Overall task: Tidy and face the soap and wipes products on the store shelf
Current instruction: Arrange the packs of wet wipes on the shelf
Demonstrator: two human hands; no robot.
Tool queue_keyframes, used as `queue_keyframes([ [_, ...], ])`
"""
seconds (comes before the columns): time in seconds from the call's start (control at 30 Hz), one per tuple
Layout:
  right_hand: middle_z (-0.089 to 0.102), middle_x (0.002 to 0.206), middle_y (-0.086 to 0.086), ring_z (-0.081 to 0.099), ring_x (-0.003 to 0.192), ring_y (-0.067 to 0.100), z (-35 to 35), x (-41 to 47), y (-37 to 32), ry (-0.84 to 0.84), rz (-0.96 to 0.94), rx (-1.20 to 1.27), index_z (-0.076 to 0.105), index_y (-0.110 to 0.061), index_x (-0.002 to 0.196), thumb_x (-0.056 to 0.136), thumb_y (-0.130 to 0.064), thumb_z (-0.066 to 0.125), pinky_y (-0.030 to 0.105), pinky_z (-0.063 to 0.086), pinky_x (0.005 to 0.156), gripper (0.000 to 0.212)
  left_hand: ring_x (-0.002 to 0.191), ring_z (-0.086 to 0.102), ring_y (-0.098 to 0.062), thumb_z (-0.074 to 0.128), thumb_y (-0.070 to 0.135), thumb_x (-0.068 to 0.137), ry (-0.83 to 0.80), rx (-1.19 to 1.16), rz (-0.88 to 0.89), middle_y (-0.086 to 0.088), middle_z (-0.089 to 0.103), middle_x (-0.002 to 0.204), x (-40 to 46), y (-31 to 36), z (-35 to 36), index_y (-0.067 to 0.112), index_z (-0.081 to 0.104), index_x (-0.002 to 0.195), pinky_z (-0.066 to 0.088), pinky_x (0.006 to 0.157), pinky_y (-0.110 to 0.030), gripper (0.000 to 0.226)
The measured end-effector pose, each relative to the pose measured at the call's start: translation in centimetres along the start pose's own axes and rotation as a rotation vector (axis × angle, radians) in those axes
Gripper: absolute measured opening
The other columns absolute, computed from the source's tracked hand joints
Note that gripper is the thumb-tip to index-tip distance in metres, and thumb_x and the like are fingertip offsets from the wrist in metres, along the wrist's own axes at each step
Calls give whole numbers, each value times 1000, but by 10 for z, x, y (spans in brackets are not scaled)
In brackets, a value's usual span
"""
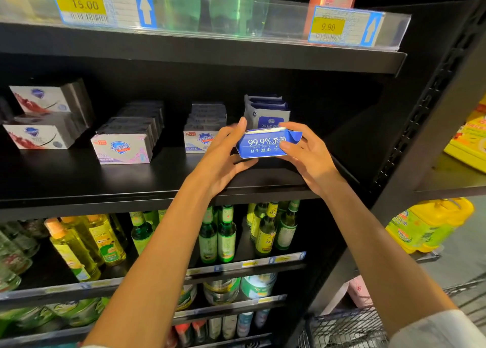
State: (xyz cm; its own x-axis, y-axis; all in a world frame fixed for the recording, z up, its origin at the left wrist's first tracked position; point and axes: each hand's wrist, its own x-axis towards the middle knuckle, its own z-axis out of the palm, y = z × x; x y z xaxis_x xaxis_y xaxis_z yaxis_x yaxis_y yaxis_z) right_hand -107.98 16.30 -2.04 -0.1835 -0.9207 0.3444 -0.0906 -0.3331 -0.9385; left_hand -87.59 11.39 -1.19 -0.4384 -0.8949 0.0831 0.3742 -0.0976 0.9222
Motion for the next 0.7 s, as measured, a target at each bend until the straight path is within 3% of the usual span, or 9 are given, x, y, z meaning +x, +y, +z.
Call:
queue_keyframes([
  [0.1, 67, 125, -11, 60, 131, 10, -2, -1, -1, 4, -17, 13, 59, -27, 135, 88, -24, 75, 32, 63, 89, 50, 118, 72, -25, 72, 49, 90, -12, -36, -29, -12, 71, 128, 0, 0, -1, 16, 57, 120, 58, 102, -52, 47],
  [0.27, 62, 135, 1, 58, 134, 15, -1, 0, 0, -43, -21, 27, 56, -22, 139, 89, -15, 75, 31, 64, 84, 54, 117, 72, -28, 76, 22, 94, 36, -75, -63, -19, 67, 133, 0, 1, -7, 7, 59, 132, 62, 90, -45, 44],
  [0.4, 63, 133, -1, 60, 132, 14, -2, 3, 1, -56, -12, 40, 53, -26, 140, 91, -10, 75, 33, 64, 86, 56, 116, 72, -26, 75, 13, 94, 72, -80, -39, -15, 69, 128, 0, 2, -6, 12, 60, 135, 64, 87, -43, 44],
  [0.57, 63, 136, 3, 63, 129, 18, 2, 4, -1, -45, 46, 35, 48, -36, 140, 85, -33, 74, 36, 64, 88, 61, 119, 69, -26, 75, 5, 92, 77, -37, 21, -8, 65, 127, 0, 2, -4, 20, 60, 136, 63, 91, -48, 50],
  [0.7, 66, 131, -1, 69, 120, 18, 6, 8, -4, 35, 73, 36, 48, -30, 141, 87, -45, 65, 36, 65, 82, 59, 120, 68, -26, 75, 1, 91, 66, -27, 53, -9, 63, 129, 0, 3, -4, 22, 60, 135, 64, 88, -45, 51],
])
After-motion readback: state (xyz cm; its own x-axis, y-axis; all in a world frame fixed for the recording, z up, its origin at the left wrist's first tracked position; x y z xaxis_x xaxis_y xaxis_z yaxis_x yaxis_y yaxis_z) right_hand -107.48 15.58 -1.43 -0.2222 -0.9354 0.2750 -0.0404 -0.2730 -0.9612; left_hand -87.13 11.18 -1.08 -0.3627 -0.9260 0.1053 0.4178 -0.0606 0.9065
